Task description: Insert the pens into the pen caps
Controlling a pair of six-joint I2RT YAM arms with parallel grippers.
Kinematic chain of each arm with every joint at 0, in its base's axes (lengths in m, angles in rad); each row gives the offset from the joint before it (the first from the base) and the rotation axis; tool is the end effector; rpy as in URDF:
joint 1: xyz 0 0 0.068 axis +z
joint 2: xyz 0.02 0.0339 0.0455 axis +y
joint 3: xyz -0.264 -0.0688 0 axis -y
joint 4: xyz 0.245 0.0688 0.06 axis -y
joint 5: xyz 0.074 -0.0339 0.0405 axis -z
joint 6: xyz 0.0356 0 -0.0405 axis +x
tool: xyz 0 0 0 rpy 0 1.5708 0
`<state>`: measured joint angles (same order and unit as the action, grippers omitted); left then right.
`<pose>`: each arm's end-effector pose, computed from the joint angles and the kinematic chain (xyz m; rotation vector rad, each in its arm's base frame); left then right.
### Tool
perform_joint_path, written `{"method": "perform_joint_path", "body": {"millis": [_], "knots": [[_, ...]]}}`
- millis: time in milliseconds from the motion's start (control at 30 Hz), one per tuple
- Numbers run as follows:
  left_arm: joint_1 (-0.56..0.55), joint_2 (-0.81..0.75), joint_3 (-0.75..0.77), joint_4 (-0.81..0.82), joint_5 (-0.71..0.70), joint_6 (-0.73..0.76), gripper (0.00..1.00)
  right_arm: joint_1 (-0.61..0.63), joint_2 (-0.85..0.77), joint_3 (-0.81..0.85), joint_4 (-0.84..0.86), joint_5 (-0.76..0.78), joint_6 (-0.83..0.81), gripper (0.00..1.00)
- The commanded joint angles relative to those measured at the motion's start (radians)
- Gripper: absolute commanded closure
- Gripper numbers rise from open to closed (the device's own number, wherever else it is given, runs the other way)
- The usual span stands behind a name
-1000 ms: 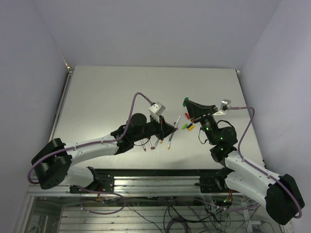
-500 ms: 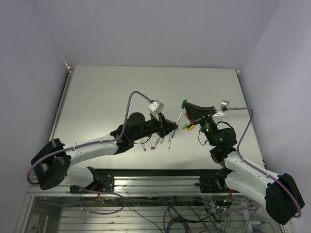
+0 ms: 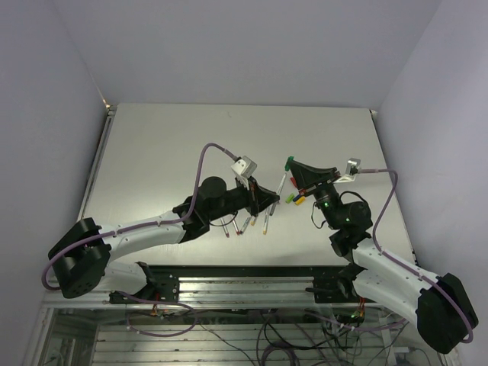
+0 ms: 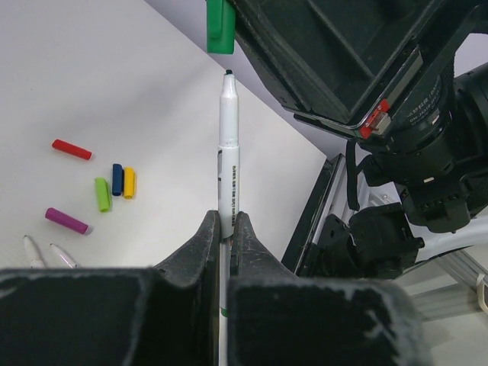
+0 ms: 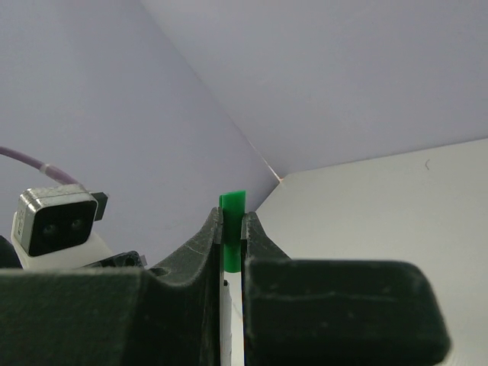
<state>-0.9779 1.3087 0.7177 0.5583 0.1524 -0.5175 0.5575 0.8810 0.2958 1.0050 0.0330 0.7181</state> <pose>0.1618 -0.2498 0.2782 0.5266 1.6789 -1.2530 0.1614 0.0992 0.2765 0.1290 1.2156 1.1054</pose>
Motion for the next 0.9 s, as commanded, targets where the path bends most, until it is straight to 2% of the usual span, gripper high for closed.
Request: {"method": "perform_joint_path", "body": {"millis": [0,867], "knots": [[-0.003,-0.006,-0.011,0.064,-0.016,-0.011,0.93,0.001,-0.008,-0.008,0.017,-0.01,0.01,1.0],[-0.003,0.011,-0.025,0.07,-0.036,-0.032,0.93,0.001,0.012,-0.004,0.025,-0.033,0.026,1.0]]}}
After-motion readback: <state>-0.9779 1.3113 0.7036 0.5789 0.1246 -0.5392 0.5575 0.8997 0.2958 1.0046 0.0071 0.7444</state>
